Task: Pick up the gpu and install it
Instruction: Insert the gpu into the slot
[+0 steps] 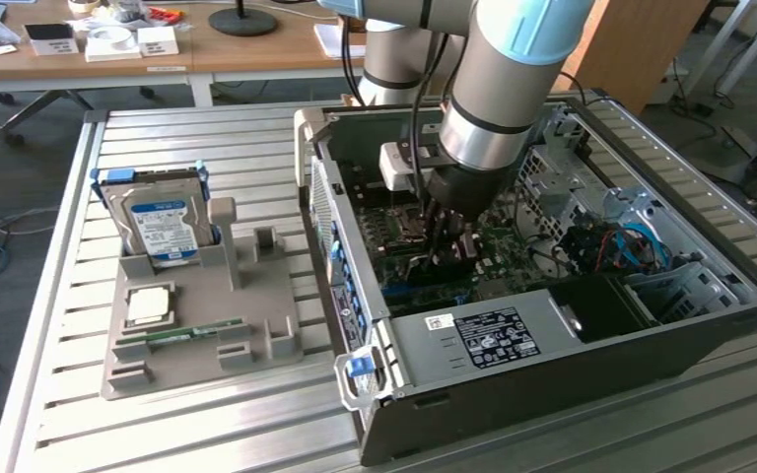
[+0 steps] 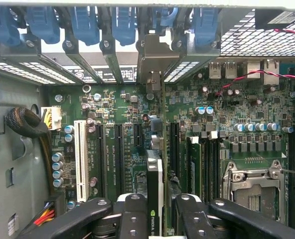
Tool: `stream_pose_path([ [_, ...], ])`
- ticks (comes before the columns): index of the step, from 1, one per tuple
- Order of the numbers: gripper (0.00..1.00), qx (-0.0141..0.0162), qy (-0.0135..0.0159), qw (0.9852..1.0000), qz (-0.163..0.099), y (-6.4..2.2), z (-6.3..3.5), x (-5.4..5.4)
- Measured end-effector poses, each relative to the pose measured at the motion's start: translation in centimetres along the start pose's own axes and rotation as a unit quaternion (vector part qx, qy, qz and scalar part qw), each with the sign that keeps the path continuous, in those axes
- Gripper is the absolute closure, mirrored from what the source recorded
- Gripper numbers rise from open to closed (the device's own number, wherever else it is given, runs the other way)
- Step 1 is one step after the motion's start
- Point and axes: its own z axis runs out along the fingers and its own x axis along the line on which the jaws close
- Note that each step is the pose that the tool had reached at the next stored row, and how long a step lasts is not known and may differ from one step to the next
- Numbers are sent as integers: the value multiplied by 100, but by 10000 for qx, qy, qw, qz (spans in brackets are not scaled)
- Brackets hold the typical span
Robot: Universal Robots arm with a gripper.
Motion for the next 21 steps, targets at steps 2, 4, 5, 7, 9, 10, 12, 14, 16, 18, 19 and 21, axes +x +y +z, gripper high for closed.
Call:
stream_pose_path([
  [2, 74, 1, 0, 10000, 0, 1, 0, -1],
  [4, 74, 4, 0, 10000, 1, 7, 1, -4],
  [5, 74, 3, -1, 10000, 2, 11, 1, -5],
  [7, 74, 3, -1, 10000, 5, 16, 2, -5],
  [9, 74, 4, -1, 10000, 6, 21, 2, -6],
  [10, 74, 4, -1, 10000, 5, 22, 2, -5],
  [12, 74, 4, 0, 10000, 6, 25, 3, -4],
  [14, 74, 3, 1, 10000, 7, 27, 4, -4],
  [16, 74, 4, 0, 10000, 8, 27, 6, -4],
  [18, 74, 3, 0, 10000, 8, 27, 8, -4],
  [19, 74, 3, 0, 10000, 7, 27, 8, -4],
  [21, 74, 4, 0, 10000, 8, 27, 9, -4],
])
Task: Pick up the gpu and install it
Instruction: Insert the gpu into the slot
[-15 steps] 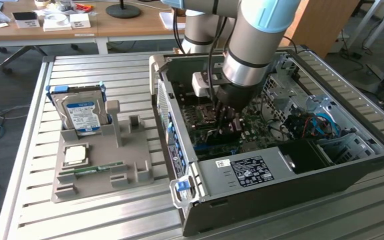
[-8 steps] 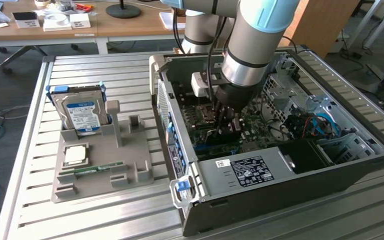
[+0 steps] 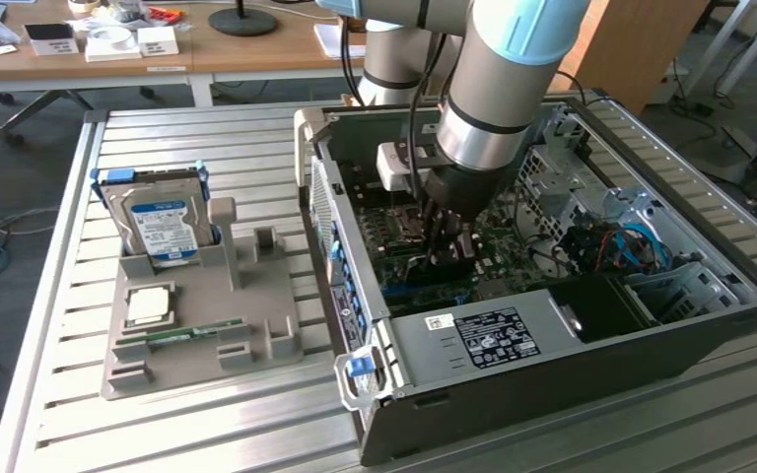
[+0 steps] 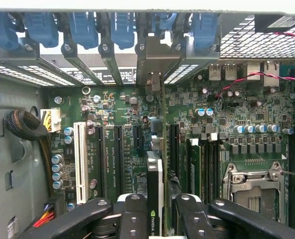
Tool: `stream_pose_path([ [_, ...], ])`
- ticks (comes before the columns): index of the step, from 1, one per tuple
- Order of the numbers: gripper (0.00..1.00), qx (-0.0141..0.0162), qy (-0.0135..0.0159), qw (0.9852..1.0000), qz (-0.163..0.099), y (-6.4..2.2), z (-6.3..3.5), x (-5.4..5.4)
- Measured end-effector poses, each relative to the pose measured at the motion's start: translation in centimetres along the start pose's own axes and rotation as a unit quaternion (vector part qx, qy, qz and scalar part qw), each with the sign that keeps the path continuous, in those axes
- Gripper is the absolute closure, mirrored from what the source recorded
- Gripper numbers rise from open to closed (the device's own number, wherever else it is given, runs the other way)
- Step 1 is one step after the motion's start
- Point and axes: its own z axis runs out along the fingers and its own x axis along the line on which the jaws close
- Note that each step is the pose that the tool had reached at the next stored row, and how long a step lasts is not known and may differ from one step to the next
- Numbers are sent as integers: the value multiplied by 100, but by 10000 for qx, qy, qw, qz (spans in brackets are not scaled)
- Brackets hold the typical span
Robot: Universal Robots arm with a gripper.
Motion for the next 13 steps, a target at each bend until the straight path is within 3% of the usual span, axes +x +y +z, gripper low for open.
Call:
stream_pose_path([
  [13, 74, 0, 0, 10000, 0, 0, 3, 0],
])
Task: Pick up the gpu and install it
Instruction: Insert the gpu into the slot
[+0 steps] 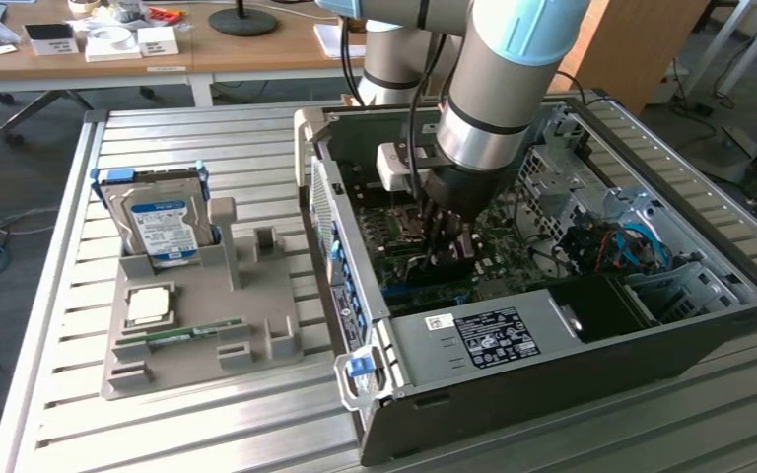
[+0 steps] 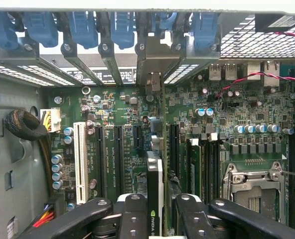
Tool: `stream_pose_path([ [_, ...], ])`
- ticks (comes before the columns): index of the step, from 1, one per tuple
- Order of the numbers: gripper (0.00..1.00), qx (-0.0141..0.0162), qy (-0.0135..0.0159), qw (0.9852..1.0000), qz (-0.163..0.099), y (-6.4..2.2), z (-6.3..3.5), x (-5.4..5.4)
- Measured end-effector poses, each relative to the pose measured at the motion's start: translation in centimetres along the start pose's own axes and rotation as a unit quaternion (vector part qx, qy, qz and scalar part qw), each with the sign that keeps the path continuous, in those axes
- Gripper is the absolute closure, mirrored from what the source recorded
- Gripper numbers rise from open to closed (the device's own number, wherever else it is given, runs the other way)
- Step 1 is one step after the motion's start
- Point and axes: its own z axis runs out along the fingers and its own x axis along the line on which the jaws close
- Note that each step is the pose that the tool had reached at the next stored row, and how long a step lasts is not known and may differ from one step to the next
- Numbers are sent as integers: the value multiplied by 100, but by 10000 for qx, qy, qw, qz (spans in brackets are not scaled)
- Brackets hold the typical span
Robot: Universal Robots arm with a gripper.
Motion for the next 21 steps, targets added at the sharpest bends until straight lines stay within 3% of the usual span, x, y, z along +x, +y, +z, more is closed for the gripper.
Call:
stream_pose_path([
  [7, 73, 1, -3, 10000, 1, 1, 2, 0],
  [11, 55, 0, 0, 10000, 0, 0, 0, 0],
  [12, 1, 0, 0, 10000, 0, 0, 0, 0],
  [21, 1, 0, 0, 10000, 0, 0, 0, 0],
])
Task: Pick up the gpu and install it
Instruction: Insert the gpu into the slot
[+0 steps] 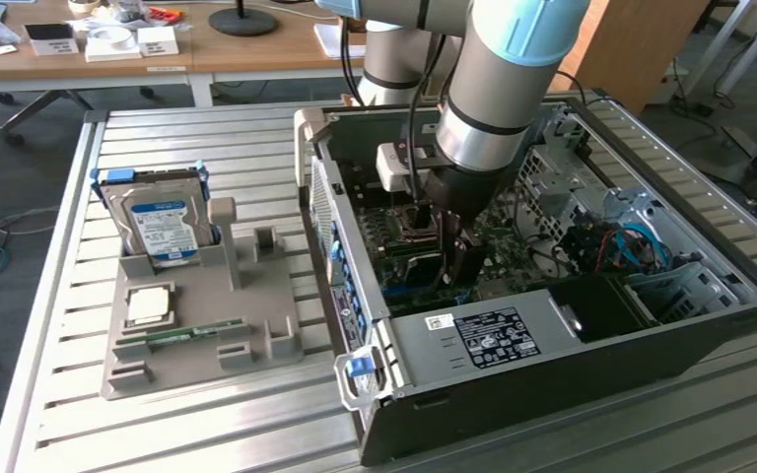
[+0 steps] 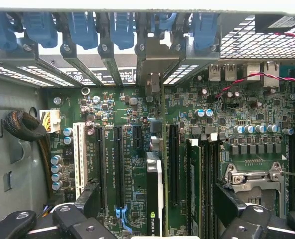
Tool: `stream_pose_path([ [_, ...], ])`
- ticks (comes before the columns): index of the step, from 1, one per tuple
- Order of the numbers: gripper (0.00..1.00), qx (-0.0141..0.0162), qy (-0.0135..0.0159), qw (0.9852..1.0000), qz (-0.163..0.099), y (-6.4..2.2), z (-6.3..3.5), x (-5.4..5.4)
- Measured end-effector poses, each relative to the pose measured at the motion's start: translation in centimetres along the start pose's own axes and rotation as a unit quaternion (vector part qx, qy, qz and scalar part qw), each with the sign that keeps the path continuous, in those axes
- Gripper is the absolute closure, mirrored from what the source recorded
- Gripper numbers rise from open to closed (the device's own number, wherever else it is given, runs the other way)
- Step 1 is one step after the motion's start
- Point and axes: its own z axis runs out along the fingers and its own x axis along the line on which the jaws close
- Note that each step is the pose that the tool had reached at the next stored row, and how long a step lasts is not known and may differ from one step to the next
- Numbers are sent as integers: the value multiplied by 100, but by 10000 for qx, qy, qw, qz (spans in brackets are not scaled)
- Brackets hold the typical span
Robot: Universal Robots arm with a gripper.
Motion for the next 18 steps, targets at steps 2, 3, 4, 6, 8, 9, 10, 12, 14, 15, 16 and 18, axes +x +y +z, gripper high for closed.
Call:
stream_pose_path([
  [2, 1, 0, 0, 10000, 0, 0, 0, 0],
  [3, 1, 0, 0, 10000, 0, 0, 0, 0],
  [4, 1, 0, 0, 10000, 0, 0, 0, 0],
  [6, 1, 0, 0, 10000, 0, 0, 0, 0],
  [8, 1, 0, 1, 10000, 0, 1, -10, 0],
  [9, 1, 1, -1, 10000, 0, 1, -18, -1],
  [10, 1, 2, -1, 10000, 0, 1, -28, -2],
  [12, 1, 4, -3, 10000, -1, 2, -51, -3],
  [14, 1, 8, -5, 10000, -4, 2, -76, -5],
  [15, 1, 10, -8, 10000, -7, 3, -90, -6],
  [16, 1, 12, -13, 10000, -13, 4, -103, -6],
  [18, 1, 14, -23, 10000, -42, 5, -118, -8],
])
